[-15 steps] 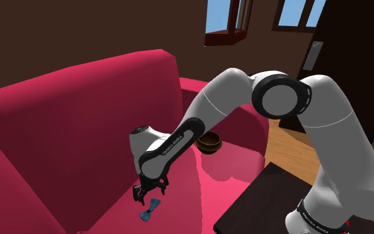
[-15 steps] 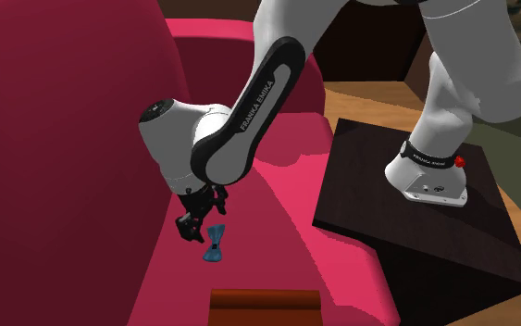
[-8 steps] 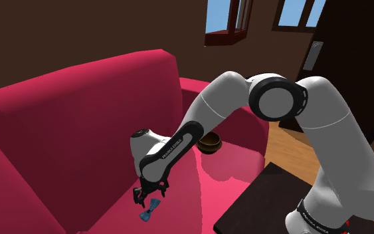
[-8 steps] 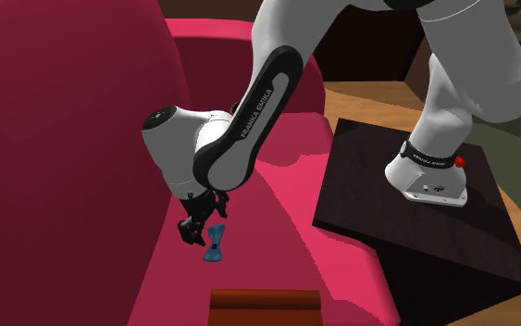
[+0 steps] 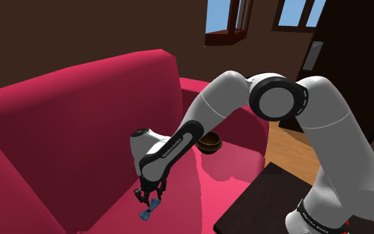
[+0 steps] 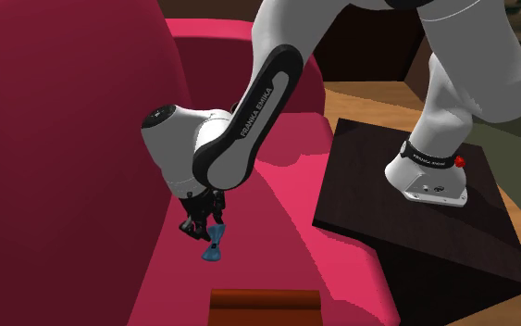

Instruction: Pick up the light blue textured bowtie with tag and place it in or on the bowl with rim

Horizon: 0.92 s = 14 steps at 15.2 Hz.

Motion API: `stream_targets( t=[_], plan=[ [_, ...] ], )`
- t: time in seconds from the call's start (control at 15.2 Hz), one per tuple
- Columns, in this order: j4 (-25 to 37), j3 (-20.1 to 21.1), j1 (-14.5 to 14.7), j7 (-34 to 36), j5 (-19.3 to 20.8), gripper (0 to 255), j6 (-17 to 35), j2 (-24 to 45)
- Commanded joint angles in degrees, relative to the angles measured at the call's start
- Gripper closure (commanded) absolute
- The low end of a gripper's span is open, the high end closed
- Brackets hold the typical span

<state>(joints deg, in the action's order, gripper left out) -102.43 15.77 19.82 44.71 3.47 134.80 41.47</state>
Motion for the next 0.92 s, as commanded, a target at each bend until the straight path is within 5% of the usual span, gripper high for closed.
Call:
stream_targets(
  t=[0.0, 0.86],
  plan=[
    [-0.1, 0.1, 0.1, 0.0, 0.0, 255, 0.2, 0.3],
    [-1.1, 1.3, -1.0, -0.2, -1.3, 255, -4.7, -5.7]
  ],
)
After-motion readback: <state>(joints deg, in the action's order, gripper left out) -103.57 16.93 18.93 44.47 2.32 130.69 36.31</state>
